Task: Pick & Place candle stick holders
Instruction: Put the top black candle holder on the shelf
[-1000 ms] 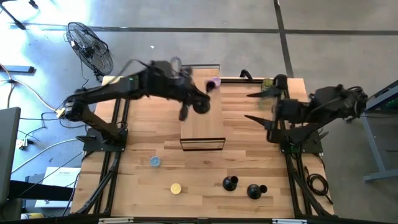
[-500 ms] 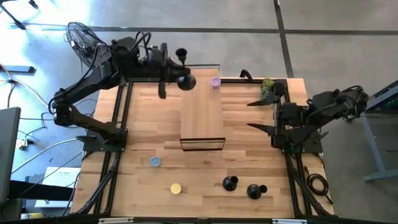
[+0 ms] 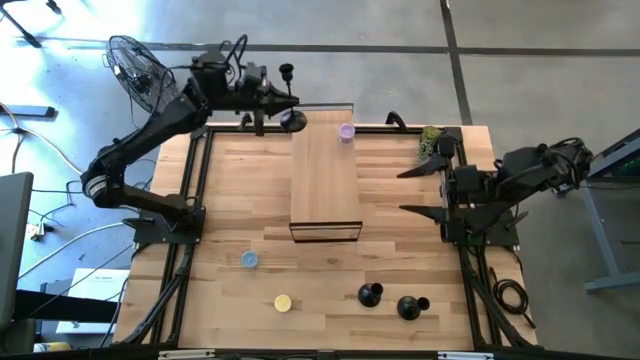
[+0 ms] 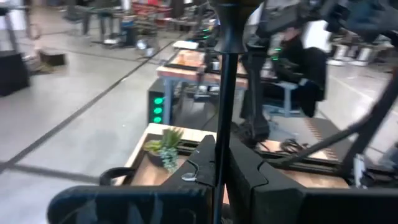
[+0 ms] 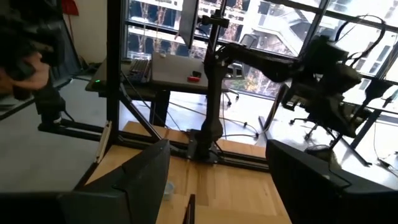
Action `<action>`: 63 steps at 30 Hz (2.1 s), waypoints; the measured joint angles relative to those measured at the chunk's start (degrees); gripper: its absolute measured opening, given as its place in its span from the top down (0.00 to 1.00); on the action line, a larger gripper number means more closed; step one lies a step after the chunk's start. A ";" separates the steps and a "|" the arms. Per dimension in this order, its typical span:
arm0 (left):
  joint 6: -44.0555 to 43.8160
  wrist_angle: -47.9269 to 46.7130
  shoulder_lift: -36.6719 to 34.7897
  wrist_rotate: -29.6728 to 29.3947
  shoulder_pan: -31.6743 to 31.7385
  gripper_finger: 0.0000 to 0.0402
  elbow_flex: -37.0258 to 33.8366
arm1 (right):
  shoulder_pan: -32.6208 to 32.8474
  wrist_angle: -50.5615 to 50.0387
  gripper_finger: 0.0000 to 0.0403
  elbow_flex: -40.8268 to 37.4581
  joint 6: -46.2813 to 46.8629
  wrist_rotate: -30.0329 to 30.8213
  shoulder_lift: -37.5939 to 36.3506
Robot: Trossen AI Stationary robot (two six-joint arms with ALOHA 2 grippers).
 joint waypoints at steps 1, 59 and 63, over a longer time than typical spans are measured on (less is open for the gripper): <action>-0.52 1.86 0.00 1.38 0.79 0.98 -1.53 | 0.00 0.00 0.35 0.02 0.00 0.00 0.00; 4.71 29.30 17.47 2.34 5.94 0.98 -15.49 | -12.57 3.54 0.46 0.11 -6.63 -3.16 -1.79; 6.14 29.29 17.47 2.28 5.57 0.98 -15.49 | -12.57 3.60 0.47 0.11 -6.78 -2.52 -1.79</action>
